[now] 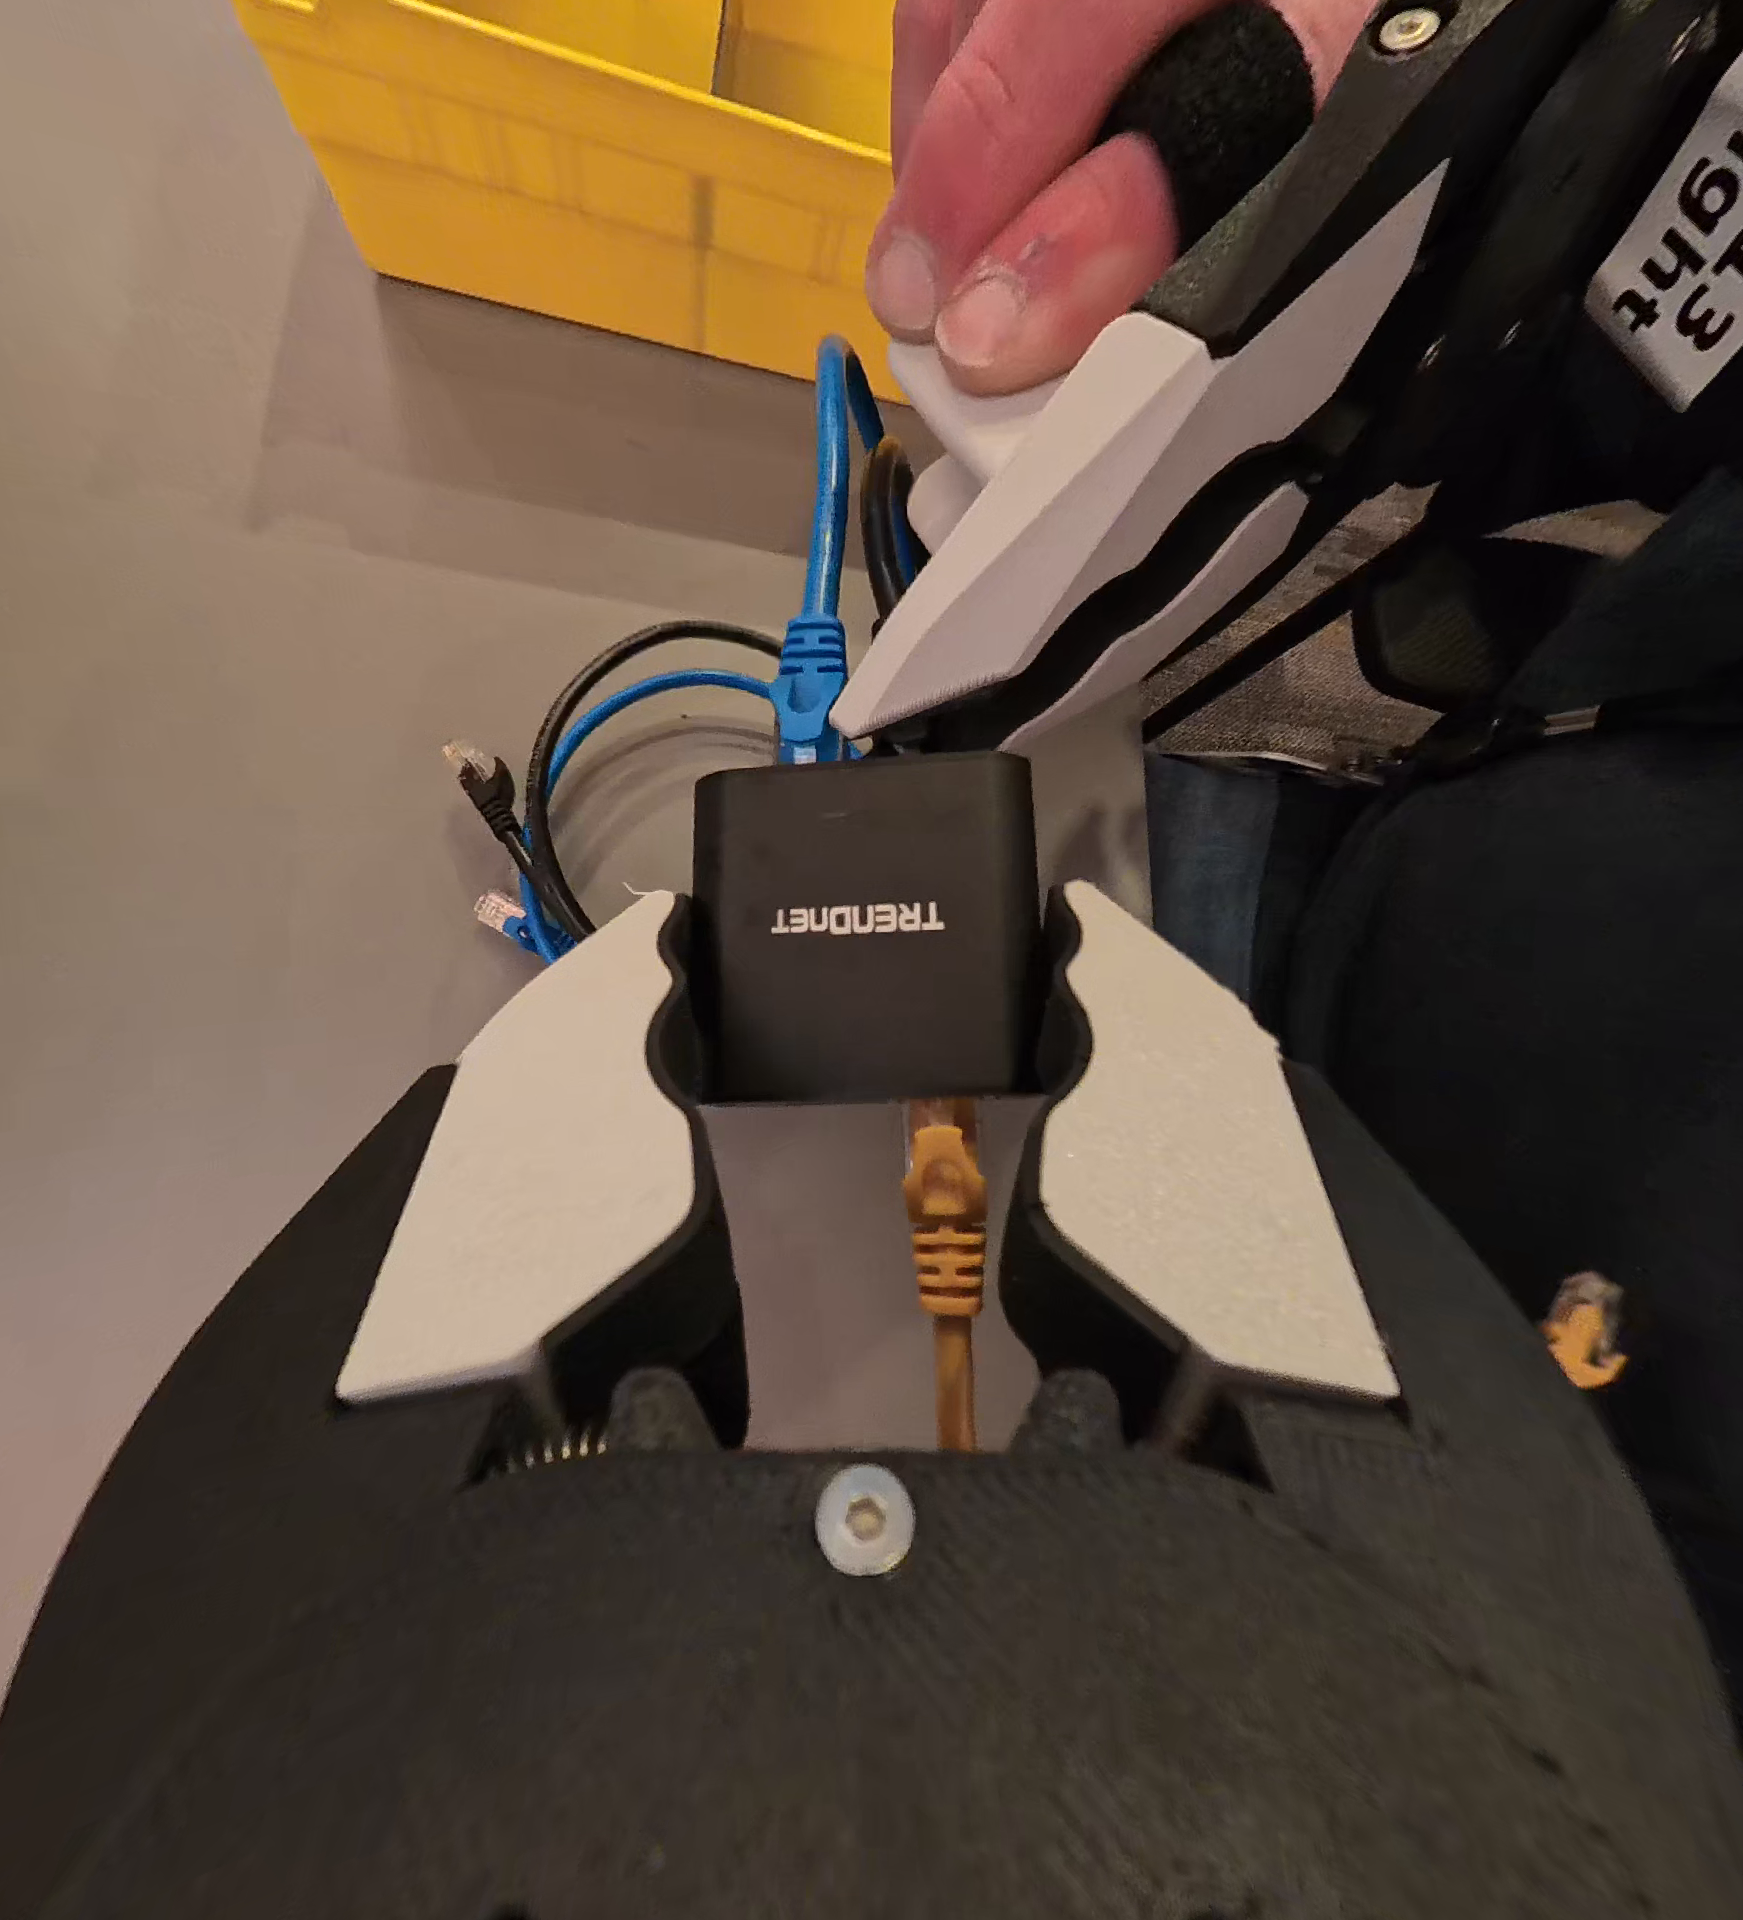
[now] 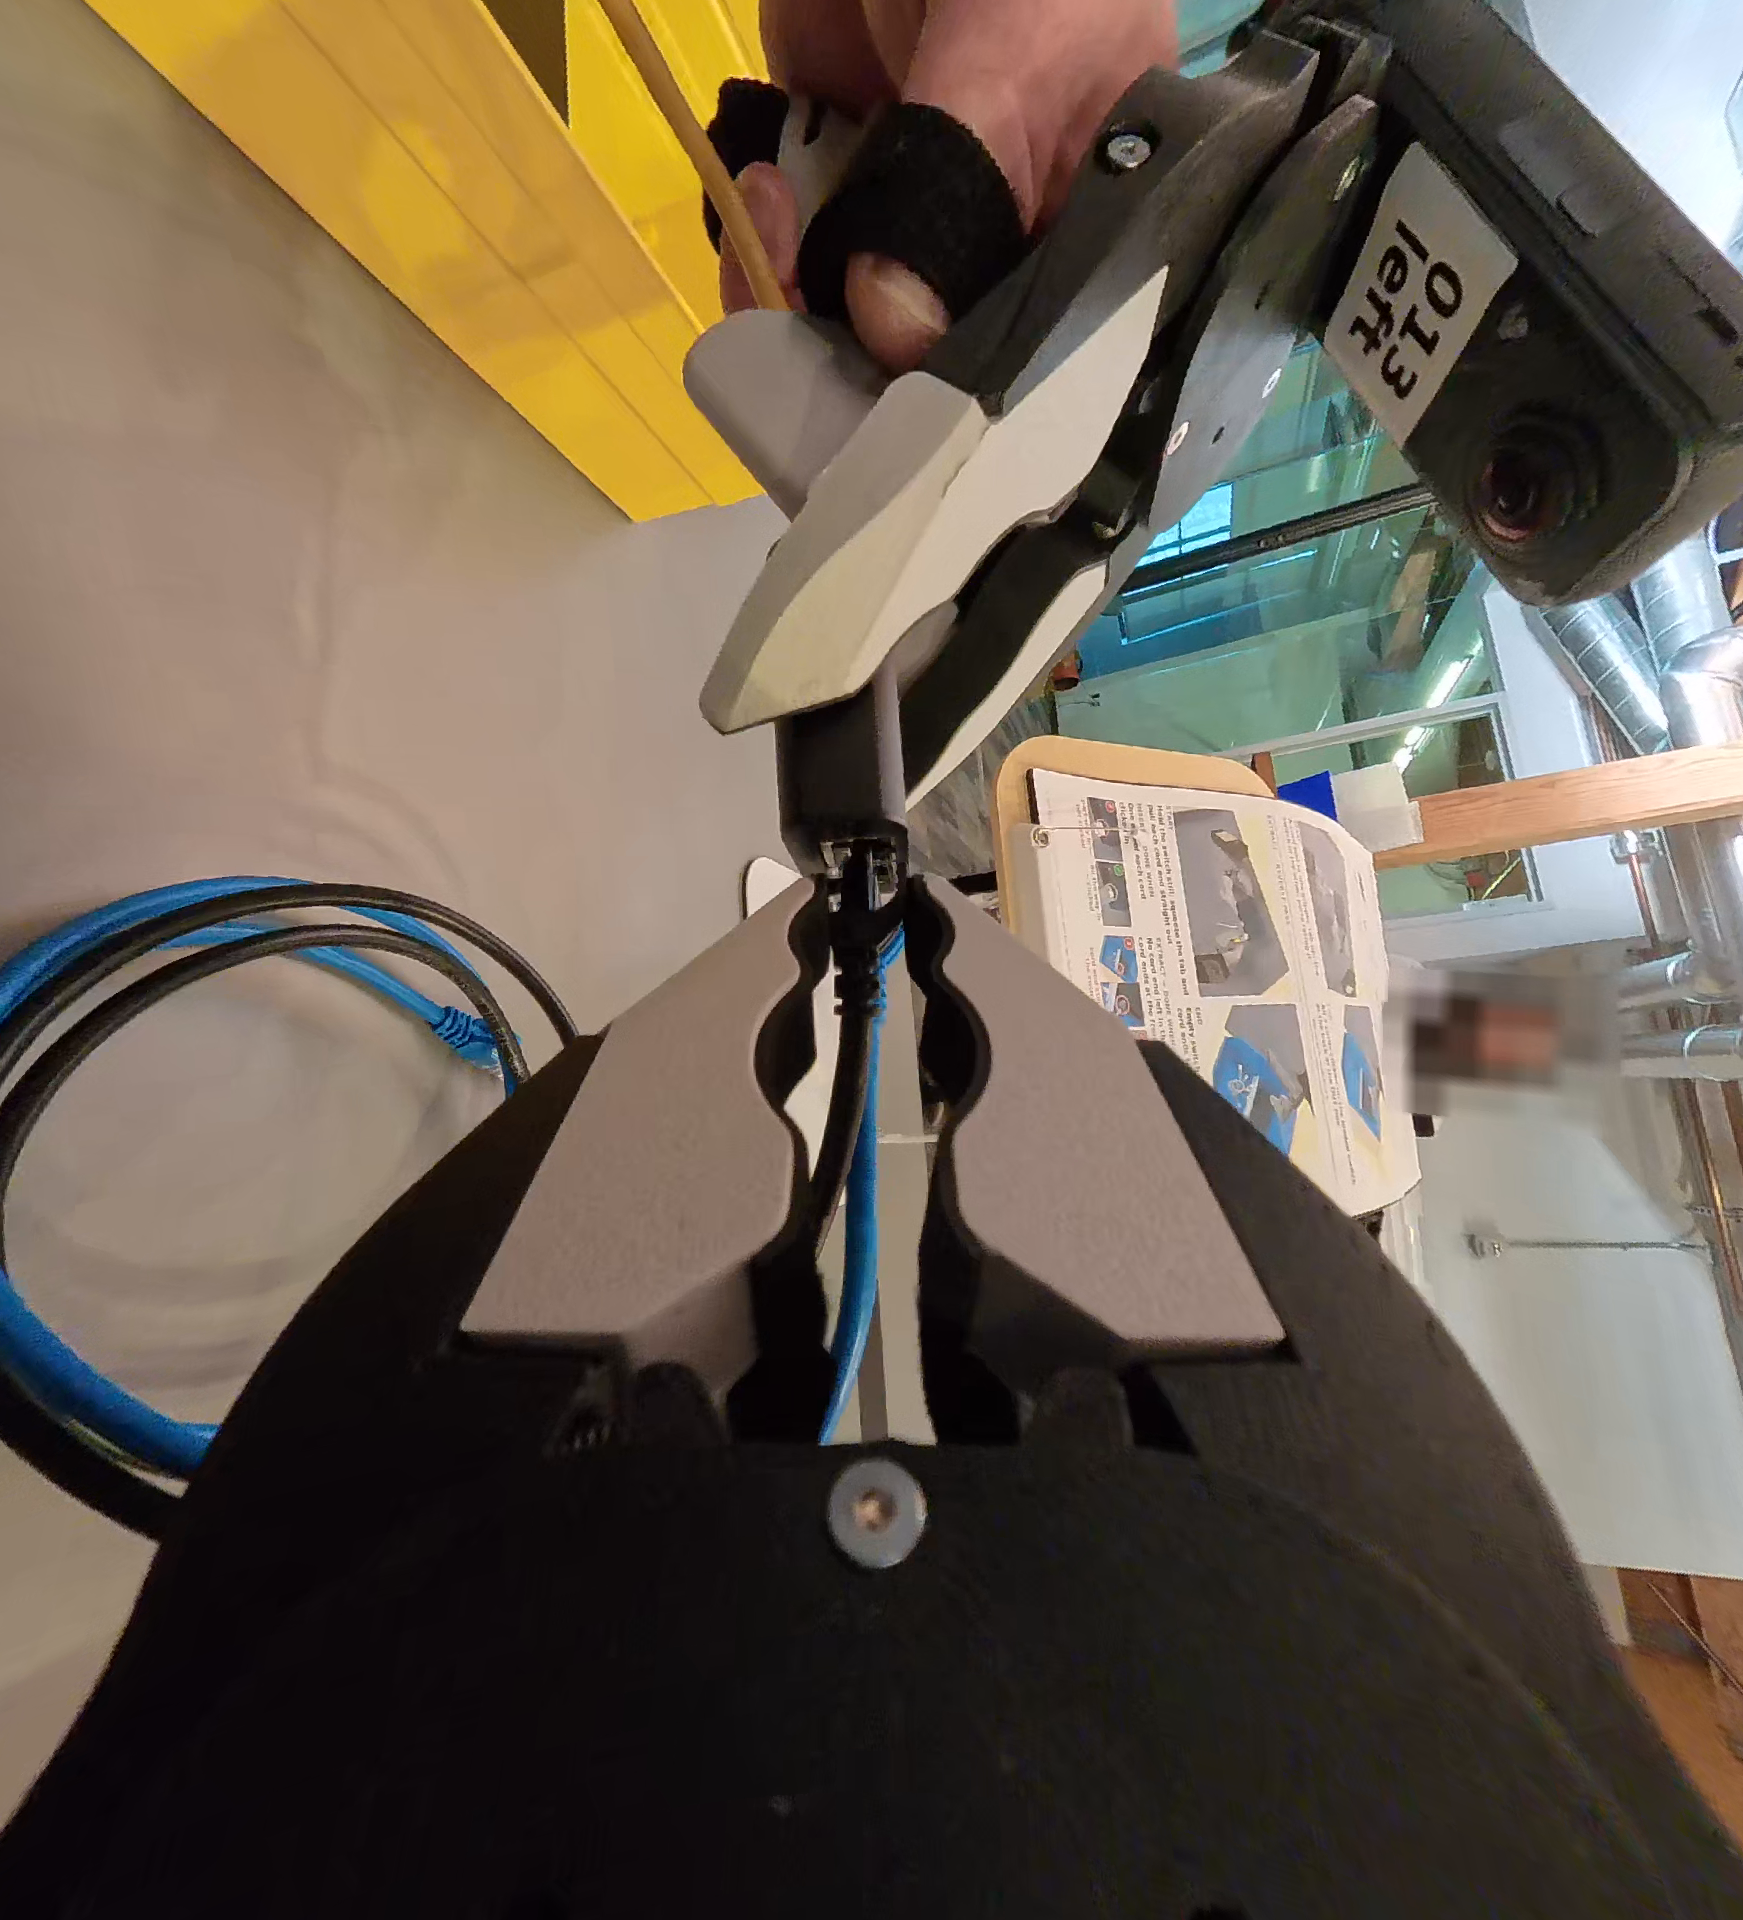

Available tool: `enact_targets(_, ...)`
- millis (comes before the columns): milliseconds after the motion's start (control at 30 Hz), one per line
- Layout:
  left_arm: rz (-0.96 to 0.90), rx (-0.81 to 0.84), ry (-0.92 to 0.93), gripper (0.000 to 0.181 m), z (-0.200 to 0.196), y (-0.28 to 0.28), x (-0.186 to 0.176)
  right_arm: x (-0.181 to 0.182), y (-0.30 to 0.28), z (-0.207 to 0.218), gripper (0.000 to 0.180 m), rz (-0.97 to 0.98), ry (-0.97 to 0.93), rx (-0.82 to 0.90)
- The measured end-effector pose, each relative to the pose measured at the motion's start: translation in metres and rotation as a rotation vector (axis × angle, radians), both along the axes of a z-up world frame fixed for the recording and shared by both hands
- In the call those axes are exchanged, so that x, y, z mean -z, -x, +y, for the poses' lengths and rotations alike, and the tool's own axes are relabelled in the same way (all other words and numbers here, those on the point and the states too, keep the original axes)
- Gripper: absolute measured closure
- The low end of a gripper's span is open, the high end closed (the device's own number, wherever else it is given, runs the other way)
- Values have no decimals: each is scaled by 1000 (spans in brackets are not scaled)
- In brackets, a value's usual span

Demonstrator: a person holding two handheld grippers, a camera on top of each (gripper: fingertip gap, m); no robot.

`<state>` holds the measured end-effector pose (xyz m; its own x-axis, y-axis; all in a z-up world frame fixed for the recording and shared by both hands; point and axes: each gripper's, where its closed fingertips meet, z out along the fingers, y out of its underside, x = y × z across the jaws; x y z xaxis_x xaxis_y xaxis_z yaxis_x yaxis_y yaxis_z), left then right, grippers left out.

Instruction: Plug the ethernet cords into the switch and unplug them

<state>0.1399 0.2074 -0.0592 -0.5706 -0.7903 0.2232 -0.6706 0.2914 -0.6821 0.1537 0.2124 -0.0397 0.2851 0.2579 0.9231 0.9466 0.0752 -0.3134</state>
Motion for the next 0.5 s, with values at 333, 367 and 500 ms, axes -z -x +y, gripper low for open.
enact_targets(333, -3, -10, 34, 118, -2, -1, -7, -5, 1, -4, 167, -18, -31, -28)
enact_targets(367, 2, -9, 37, 118, -3, -1, -7, -5, 2, -5, 167, -28, -31, -31)
enact_targets(500, 1, -11, 50, 118, -4, -2, -9, -5, 3, -6, 166, -46, -25, -35)
